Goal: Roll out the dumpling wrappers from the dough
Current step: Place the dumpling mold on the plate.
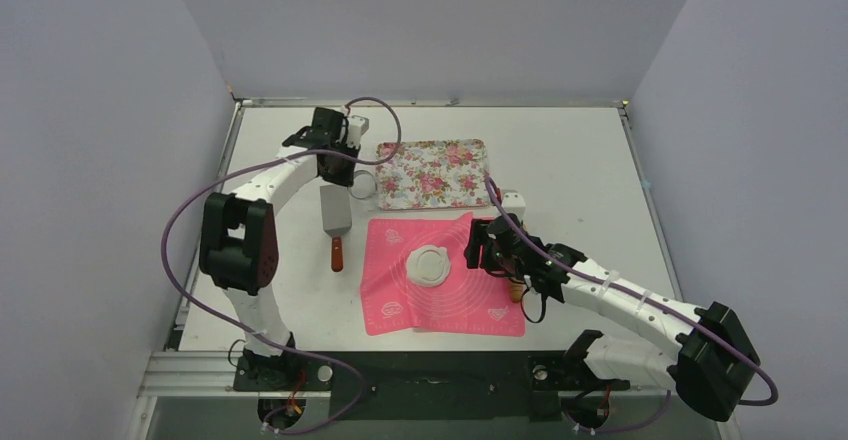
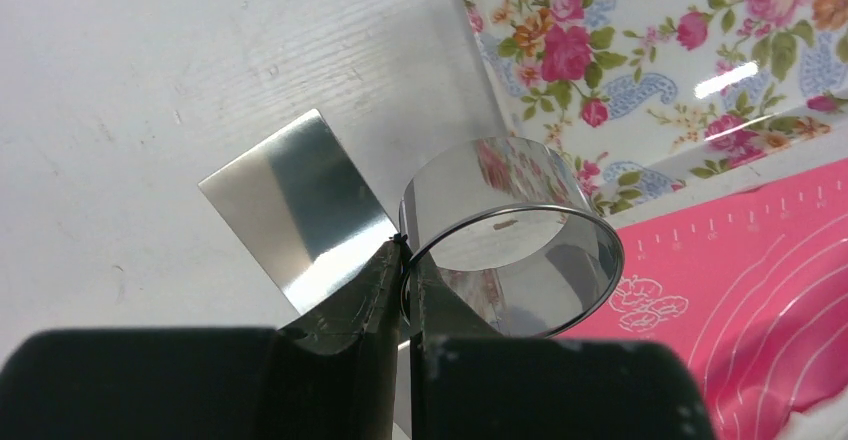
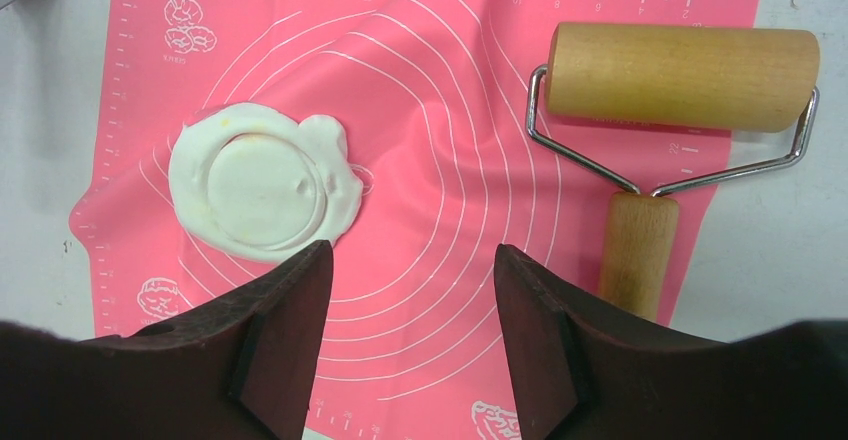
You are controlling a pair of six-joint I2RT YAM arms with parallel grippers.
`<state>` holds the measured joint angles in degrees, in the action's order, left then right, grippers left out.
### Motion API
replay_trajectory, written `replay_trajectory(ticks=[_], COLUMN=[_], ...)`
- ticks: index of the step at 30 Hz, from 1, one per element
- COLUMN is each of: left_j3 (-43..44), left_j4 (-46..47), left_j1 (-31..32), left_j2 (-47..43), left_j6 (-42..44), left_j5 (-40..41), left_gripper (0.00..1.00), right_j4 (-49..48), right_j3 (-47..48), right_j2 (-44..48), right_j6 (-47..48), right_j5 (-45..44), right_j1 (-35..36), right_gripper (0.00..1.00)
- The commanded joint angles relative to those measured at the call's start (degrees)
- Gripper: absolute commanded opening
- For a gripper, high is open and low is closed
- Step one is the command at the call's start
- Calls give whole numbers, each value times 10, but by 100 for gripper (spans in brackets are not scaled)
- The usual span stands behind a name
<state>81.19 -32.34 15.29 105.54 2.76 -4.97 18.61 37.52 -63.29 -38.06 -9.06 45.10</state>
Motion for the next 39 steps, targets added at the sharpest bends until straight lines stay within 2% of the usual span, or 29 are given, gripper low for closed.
replay_trajectory(ticks=[1,9,14,16,21,25,27,30,34,39], left_j3=[46,133,204,223,240,252,251,235,173,33], left_j4=[23,27,-13,-30,-48,-59,-70,-107,-181,-280], left_j1=[10,47,67,72,77,68,57,38,20,40], left_j2=[13,102,180,196,203,164,127,49,-68,-233], left_j6=[0,-13,-1,0,2,9,19,52,146,291], left_j5=[2,12,32,36,32,13,-26,-130,-219,-288], left_gripper=[0,0,0,6,35,40,41,43,45,47], right_j4=[-6,-7,-1,1,4,3,2,-3,-2,69], right_j3=[20,14,14,13,14,18,20,21,26,38], right_j2=[2,9,27,28,29,34,37,40,38,17], right_j6=[8,-2,0,0,0,0,1,3,7,-8], right_j5=[-16,-20,-27,-27,-26,-26,-27,-27,-29,-79], right_j1=[5,7,8,9,12,13,14,16,17,50], right_gripper=[57,59,60,60,60,61,61,62,63,61])
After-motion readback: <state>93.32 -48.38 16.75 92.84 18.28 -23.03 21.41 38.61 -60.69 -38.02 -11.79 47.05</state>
